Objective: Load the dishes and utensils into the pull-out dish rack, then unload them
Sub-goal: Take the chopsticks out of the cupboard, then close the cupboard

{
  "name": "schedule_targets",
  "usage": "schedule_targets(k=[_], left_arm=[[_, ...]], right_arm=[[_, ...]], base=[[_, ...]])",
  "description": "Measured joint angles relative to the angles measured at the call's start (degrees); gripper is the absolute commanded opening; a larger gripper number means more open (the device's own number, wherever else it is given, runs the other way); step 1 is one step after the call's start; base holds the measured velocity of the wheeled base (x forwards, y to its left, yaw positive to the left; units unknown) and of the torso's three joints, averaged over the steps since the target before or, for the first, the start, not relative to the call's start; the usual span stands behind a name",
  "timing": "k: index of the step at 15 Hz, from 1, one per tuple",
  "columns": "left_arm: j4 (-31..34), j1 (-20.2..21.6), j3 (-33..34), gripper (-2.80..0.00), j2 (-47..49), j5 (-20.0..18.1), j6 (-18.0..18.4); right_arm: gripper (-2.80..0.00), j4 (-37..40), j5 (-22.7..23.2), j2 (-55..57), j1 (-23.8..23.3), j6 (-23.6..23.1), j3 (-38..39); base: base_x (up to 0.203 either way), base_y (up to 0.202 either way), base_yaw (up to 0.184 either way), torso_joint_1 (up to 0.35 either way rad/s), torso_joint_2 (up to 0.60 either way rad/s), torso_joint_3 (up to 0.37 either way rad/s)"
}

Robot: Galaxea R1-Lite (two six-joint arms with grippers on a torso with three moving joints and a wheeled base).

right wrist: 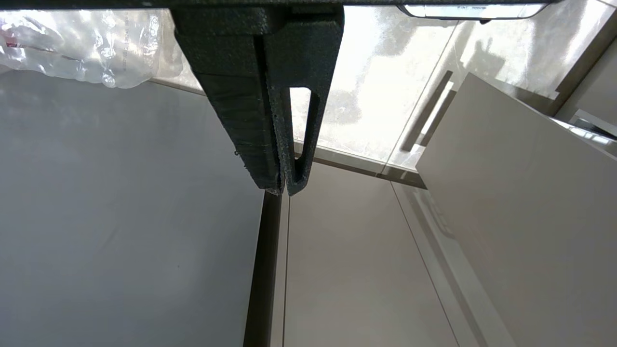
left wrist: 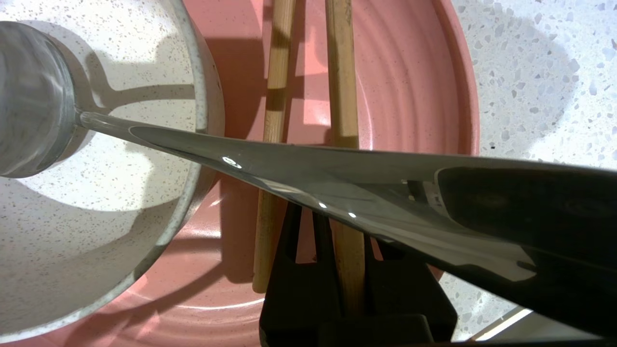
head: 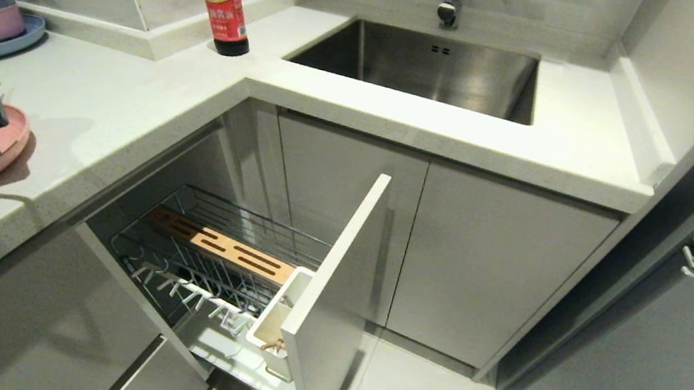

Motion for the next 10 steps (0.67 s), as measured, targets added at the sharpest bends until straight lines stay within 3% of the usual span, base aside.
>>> schedule_targets(k=[1,2,10], left_arm=[[0.02,0.02,0.01,-2.80,0.04,-0.02,0.01],[0.02,0.02,0.02,0.00,0.08,-0.02,0.02],[0.08,-0.06,-0.05,0.00,0.00,-0.02,-0.07]], right_arm=[[-2.80,-0.02,0.01,0.01,0.00,0.02,0.00],[-2.80,0.00,0.00,-0.01,0.00,0.02,0.00],[-2.80,0.00,0.00,-0.01,0.00,0.02,0.02]], base=[[0.000,0.000,0.000,0.000,0.00,0.000],[0.000,0.000,0.000,0.000,0.00,0.000],[0.000,0.000,0.000,0.000,0.00,0.000]])
